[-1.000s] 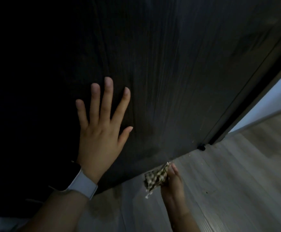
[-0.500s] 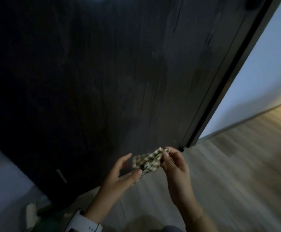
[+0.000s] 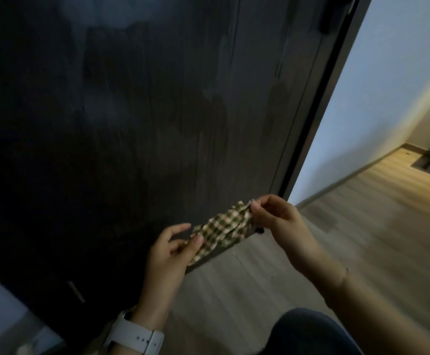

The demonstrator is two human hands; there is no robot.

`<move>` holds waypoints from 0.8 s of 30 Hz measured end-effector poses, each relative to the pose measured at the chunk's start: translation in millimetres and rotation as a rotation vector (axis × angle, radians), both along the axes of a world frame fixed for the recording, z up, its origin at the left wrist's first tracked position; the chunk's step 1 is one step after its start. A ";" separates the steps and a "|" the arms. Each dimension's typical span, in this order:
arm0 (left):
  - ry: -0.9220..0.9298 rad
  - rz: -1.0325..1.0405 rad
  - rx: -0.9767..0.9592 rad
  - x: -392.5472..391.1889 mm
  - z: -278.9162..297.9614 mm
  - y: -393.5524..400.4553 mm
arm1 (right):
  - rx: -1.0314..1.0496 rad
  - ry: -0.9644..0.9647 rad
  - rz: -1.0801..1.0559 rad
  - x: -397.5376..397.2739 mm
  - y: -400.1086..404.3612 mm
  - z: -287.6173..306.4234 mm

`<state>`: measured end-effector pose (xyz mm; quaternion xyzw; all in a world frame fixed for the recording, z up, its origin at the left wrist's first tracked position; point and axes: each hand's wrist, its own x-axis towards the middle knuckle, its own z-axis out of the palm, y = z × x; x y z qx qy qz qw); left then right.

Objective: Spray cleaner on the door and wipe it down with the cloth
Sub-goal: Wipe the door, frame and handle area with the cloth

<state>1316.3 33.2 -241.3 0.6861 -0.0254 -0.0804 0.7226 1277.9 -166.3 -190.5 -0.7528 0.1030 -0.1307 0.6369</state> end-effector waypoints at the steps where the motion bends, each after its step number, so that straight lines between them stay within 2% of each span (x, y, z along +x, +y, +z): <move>1: -0.011 0.002 0.015 -0.6 -2.0 -3.7 | -0.017 0.015 0.001 -0.5 -3.9 -0.7; 6: -0.111 -0.018 0.076 -1.9 -6.8 -19.1 | -0.061 -0.004 -0.087 -7.1 -22.2 -1.7; 11: -0.136 -0.032 0.077 7.1 -14.3 -23.9 | -0.230 0.029 -0.045 -1.4 -37.5 -2.8; 14: -0.107 -0.007 0.052 20.1 -30.7 -28.7 | -0.323 0.047 -0.017 10.9 -45.3 -10.6; 19: 0.029 -0.222 0.164 53.0 -64.2 -64.8 | -0.634 0.006 0.035 56.1 -77.1 -41.6; 22: 0.124 -0.318 0.121 70.6 -77.7 -97.3 | -0.485 0.035 0.119 89.9 -100.0 -67.3; 24: 0.139 -0.312 0.126 86.3 -85.3 -115.3 | -0.383 0.087 0.153 113.4 -113.7 -81.7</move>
